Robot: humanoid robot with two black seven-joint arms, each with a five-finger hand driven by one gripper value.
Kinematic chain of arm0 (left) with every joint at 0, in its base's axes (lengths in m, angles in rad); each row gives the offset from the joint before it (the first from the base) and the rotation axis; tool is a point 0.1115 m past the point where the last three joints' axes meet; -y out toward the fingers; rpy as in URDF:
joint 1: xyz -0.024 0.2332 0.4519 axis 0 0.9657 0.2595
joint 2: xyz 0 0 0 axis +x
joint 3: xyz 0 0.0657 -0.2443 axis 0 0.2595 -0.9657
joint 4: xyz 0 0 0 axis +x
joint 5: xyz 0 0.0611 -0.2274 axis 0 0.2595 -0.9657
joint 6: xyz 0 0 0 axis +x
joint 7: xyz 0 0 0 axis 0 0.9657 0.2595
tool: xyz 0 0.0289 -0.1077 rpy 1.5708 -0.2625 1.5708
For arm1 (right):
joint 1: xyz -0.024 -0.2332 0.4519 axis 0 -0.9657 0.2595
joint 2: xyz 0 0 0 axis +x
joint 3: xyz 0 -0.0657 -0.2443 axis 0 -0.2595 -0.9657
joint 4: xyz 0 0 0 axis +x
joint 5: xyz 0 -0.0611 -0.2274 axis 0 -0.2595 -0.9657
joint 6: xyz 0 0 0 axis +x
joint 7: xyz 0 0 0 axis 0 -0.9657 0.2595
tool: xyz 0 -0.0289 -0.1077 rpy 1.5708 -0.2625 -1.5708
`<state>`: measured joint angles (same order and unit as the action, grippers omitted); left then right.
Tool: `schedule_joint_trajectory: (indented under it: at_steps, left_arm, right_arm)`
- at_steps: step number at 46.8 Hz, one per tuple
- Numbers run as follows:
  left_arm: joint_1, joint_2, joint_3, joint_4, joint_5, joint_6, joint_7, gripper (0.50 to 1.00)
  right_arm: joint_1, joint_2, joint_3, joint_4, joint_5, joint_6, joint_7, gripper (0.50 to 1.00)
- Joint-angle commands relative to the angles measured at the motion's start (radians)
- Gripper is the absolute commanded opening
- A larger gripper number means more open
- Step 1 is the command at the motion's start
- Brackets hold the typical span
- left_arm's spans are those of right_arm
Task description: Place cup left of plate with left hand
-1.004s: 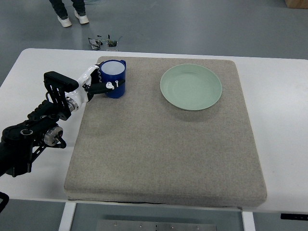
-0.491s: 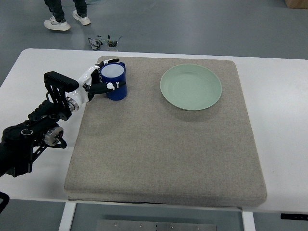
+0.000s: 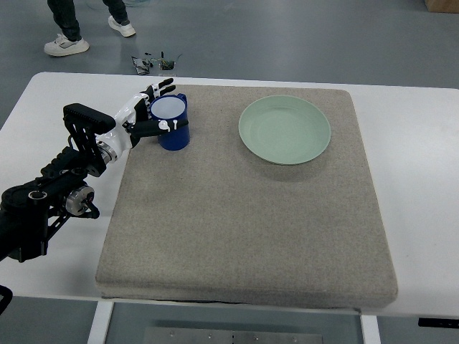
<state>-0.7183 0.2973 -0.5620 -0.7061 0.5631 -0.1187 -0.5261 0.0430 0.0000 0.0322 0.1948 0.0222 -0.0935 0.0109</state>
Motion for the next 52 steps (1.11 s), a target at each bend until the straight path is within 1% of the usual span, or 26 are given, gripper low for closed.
schedule_joint_trajectory:
  at_steps: [1,5,16,22,36,44,48,52]
  left_arm:
    - [0.0,0.009,-0.003,-0.013,0.0,-0.001,0.0,0.988]
    - [0.0,0.026,-0.003,-0.027,-0.002,-0.009,0.0,0.994]
    - [0.0,0.097,-0.004,-0.141,-0.003,-0.009,0.0,0.994]
    - [0.0,0.12,-0.025,-0.171,-0.003,-0.007,0.0,0.994]
    - [-0.015,0.098,-0.223,-0.168,-0.018,-0.01,0.003,0.994]
    - [-0.078,0.071,-0.24,-0.138,-0.21,-0.001,0.026,0.994]
    - [-0.105,0.033,-0.239,-0.105,-0.296,0.002,0.055,0.994]
    - [-0.127,-0.001,-0.246,-0.075,-0.374,0.011,0.109,0.994]
  right_arm:
    - [0.0,0.0,0.0,0.0,-0.001,0.0,0.0,0.934]
    - [0.0,0.0,0.0,0.0,0.001,0.0,0.0,0.934]
    - [0.0,0.0,0.0,0.0,0.001,0.0,0.0,0.934]
    - [0.0,0.0,0.0,0.0,0.001,0.0,0.0,0.934]
    - [0.0,0.0,0.0,0.0,0.001,0.0,0.0,0.934]
    - [0.0,0.0,0.0,0.0,0.001,0.0,0.0,0.934]
    - [0.0,0.0,0.0,0.0,0.001,0.0,0.0,0.934]
    - [0.0,0.0,0.0,0.0,-0.001,0.0,0.0,0.934]
